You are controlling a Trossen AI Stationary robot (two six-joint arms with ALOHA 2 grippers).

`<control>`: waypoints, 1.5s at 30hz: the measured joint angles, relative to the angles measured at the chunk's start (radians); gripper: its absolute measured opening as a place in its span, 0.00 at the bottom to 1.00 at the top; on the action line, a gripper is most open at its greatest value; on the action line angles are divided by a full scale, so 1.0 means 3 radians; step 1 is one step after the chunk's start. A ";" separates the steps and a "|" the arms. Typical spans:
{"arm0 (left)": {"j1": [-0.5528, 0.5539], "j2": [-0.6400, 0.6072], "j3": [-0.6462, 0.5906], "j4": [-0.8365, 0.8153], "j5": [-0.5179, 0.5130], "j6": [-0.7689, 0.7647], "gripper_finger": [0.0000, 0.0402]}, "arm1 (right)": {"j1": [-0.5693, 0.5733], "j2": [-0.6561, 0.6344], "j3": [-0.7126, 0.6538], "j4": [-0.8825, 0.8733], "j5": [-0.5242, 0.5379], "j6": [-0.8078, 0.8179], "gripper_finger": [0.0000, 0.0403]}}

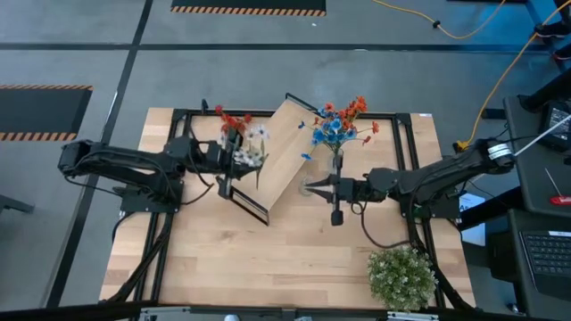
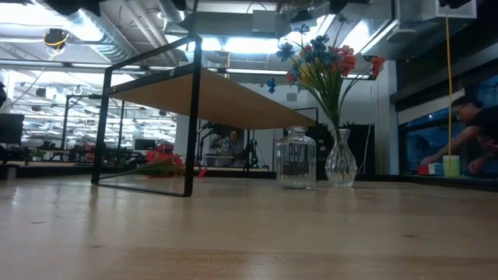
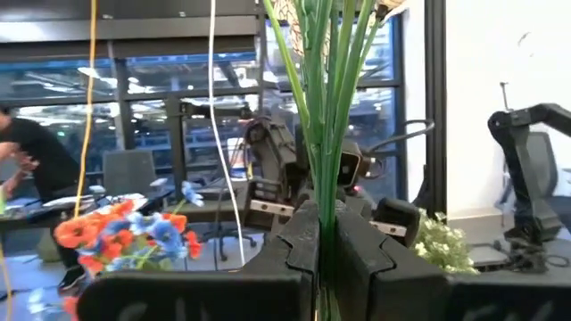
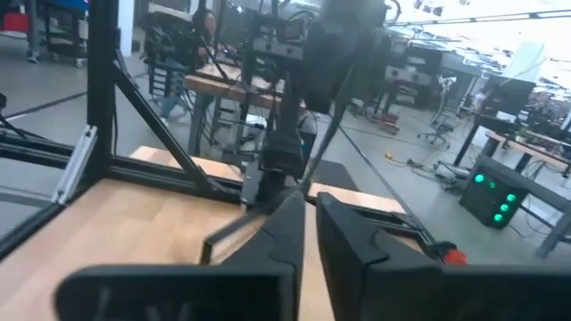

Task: Pick and place flowers into a vace then onto a shelf
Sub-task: Put the white flowers into the left transparent vase

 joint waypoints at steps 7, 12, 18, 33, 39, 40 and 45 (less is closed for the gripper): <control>-0.0158 0.0366 0.0257 -0.0041 0.0036 0.0198 0.03 | 0.0057 0.0387 0.0573 -0.0367 0.0002 -0.0001 0.21; -0.0268 0.0505 0.0381 -0.0031 0.0102 0.0251 0.03 | 0.0057 0.0652 0.0952 -0.0550 0.0128 -0.0007 0.27; -0.0467 0.0548 0.0430 -0.0030 0.0069 0.0405 0.03 | 0.0051 0.0822 0.1199 -0.0547 0.0264 -0.0086 0.34; -0.0524 0.0536 0.0430 0.0043 -0.0185 0.0532 0.03 | -0.0013 0.1130 0.1235 0.0093 0.0225 -0.0114 0.45; -0.0522 0.0536 0.0430 0.0071 -0.0190 0.0543 0.03 | -0.0110 0.1156 0.1235 0.0181 0.0183 0.0006 0.45; -0.0522 0.0536 0.0430 0.0077 -0.0189 0.0547 0.03 | -0.0118 0.1156 0.1235 0.0183 0.0137 0.0018 0.45; -0.0523 0.0536 0.0430 0.0075 -0.0183 0.0600 0.03 | -0.0149 0.1156 0.1235 0.0227 -0.0135 0.0097 0.44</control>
